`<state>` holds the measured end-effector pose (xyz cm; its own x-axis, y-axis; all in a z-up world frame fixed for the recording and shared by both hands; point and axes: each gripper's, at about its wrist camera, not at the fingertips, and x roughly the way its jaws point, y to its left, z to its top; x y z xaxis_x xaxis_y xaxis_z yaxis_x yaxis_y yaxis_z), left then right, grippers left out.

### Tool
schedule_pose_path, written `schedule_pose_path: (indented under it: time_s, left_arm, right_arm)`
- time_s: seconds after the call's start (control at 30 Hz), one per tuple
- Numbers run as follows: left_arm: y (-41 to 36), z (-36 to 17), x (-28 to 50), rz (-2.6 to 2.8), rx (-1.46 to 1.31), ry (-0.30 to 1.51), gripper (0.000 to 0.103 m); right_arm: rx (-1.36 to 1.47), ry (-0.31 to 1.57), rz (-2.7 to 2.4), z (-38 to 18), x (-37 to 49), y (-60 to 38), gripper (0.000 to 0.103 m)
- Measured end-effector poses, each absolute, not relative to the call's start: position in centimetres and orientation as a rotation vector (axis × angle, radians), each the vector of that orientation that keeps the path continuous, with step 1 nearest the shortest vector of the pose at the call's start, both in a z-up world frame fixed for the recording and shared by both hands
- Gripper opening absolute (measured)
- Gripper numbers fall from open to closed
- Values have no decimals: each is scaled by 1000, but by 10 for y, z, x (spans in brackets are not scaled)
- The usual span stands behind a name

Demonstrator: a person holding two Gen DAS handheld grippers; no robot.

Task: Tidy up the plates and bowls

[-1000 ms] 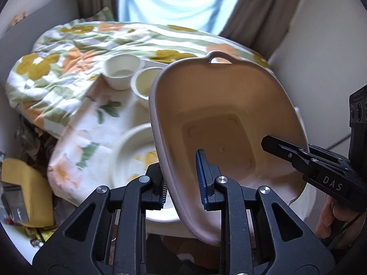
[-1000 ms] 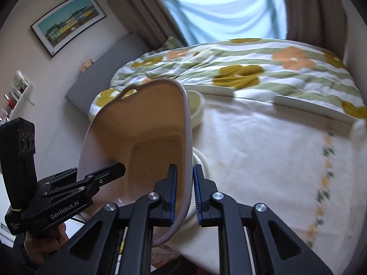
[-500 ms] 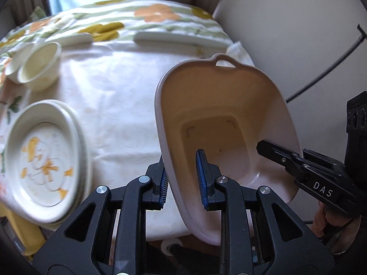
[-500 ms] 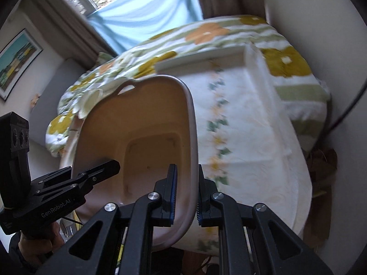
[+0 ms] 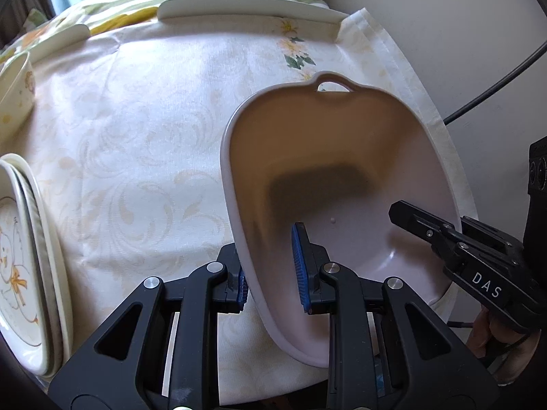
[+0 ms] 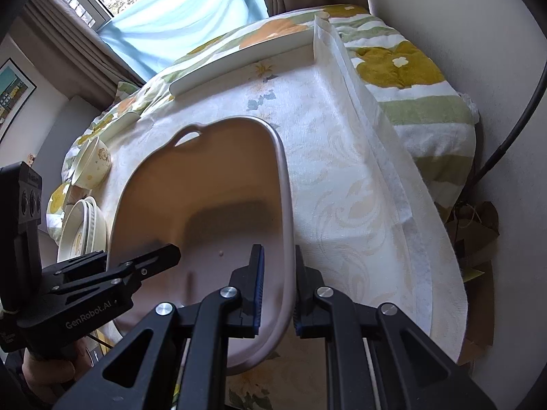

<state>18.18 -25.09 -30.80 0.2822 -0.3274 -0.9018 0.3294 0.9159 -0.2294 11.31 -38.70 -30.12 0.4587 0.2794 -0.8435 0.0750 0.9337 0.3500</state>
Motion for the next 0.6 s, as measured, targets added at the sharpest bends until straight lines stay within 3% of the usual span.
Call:
schedule_pose_path:
  time_s: [0.3,0.37,0.4,0.43,0.47,0.6]
  left_arm:
    - [-263,-316,188,-409,84,1210,24]
    - [-265,-317,189,-421,77,1214,40]
    - [-266,-317,189,-426,70,1211,62]
    - [-265,-316,188,-425,64,1201,75]
    - [-264,-315,188,-420,58,1185,76]
    - [-263,-317,189,-413,61,1200,76]
  right_arm:
    - [484,1084,128,-314,112,-400,13]
    - [513,1087,117,-317,112,-403,18]
    - [522,1083,114,-317,111,-404,28]
    - [534,1077,114,-317,111,-406,34]
    - [548,1072,115,-318,111,-408,39]
    - [572,1067,106,-315,108,-413,40]
